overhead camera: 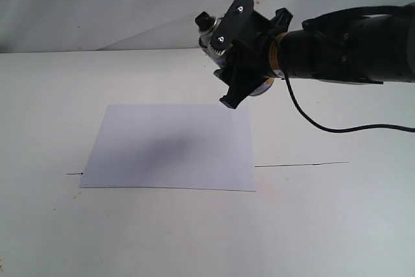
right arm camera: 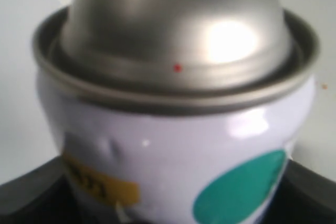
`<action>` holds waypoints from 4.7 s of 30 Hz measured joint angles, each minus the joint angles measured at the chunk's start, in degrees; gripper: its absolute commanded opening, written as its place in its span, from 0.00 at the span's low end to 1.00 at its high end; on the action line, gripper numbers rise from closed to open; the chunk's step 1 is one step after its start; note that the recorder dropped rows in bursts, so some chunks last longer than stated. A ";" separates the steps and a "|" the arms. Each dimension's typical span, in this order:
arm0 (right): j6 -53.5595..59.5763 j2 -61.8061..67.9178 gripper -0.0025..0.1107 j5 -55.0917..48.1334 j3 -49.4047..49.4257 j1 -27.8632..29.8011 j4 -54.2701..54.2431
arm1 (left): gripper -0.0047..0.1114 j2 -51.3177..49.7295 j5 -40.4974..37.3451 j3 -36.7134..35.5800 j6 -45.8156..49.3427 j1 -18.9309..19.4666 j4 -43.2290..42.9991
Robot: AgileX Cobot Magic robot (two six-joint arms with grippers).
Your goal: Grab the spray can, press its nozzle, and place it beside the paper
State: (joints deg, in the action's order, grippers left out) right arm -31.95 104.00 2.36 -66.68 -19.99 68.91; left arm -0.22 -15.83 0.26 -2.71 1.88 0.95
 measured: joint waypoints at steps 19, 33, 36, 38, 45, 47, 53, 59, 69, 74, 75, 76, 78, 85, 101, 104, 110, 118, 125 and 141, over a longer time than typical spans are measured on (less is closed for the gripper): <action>24.23 -2.34 0.02 -12.32 1.02 -2.33 -29.54 | 0.04 0.00 0.00 0.00 0.00 0.00 0.00; 67.97 -2.34 0.02 -32.52 -6.18 -5.05 -61.31 | 0.04 0.00 0.00 0.00 0.00 0.00 0.00; 69.89 -2.34 0.02 -34.10 -8.54 -5.14 -62.56 | 0.04 0.00 0.00 0.00 0.00 0.00 0.00; 70.40 -2.43 0.02 -34.34 -9.22 -5.14 -62.96 | 0.04 0.00 0.00 0.00 0.00 0.00 0.00; 69.45 -0.63 0.02 -34.34 -9.44 -5.14 -63.08 | 0.04 0.00 0.00 0.00 0.00 0.00 0.00; 69.45 1.61 0.02 -34.79 -9.44 -5.14 -61.40 | 0.04 0.00 0.00 0.00 0.00 0.00 0.00; 69.45 7.26 0.02 -41.28 -16.09 -5.14 -57.31 | 0.04 0.00 0.00 0.00 0.00 0.00 0.00; 73.27 11.81 0.02 -57.84 -33.86 -5.14 -59.18 | 0.04 0.00 0.00 0.00 0.00 0.00 0.00; 73.33 20.63 0.02 -64.86 -35.47 -8.06 -55.19 | 0.04 0.00 0.00 0.00 0.00 0.00 0.00; 72.78 22.21 0.02 -63.03 -35.47 -10.45 -52.83 | 0.04 0.00 0.00 0.00 0.00 0.00 0.00; 72.78 22.33 0.02 -62.60 -35.47 -10.72 -52.69 | 0.04 0.00 0.00 0.00 0.00 0.00 0.00; 72.68 22.42 0.02 -61.95 -35.47 -10.79 -52.69 | 0.04 0.00 0.00 0.00 0.00 0.00 0.00; 72.68 22.42 0.02 -61.20 -35.47 -10.79 -52.47 | 0.04 0.00 0.00 0.00 0.00 0.00 0.00; 72.68 22.42 0.02 -59.78 -35.47 -10.79 -52.01 | 0.04 0.00 0.00 0.00 0.00 0.00 0.00; 72.54 22.42 0.02 -56.44 -35.47 -10.79 -54.50 | 0.04 0.00 0.00 0.00 0.00 0.00 0.00; 72.54 22.42 0.02 -56.44 -35.47 -10.79 -54.90 | 0.04 0.00 0.00 0.00 0.00 0.00 0.00; 72.54 22.42 0.02 -56.44 -35.47 -10.79 -55.34 | 0.04 0.00 0.58 0.00 0.00 0.00 0.00; 72.43 21.96 0.02 -56.44 -35.47 -10.79 -55.69 | 0.04 0.00 13.39 0.00 0.00 0.00 0.62; 72.31 21.96 0.02 -56.44 -35.47 -10.79 -55.79 | 0.04 0.00 21.21 0.00 -0.78 0.00 1.26; 72.31 21.96 0.02 -56.32 -35.47 -9.69 -57.91 | 0.04 -11.50 12.30 10.94 -13.21 0.00 8.86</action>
State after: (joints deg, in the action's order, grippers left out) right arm 40.36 125.96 -53.96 -102.15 -29.68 11.00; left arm -11.72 -3.54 11.20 -15.92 1.88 9.81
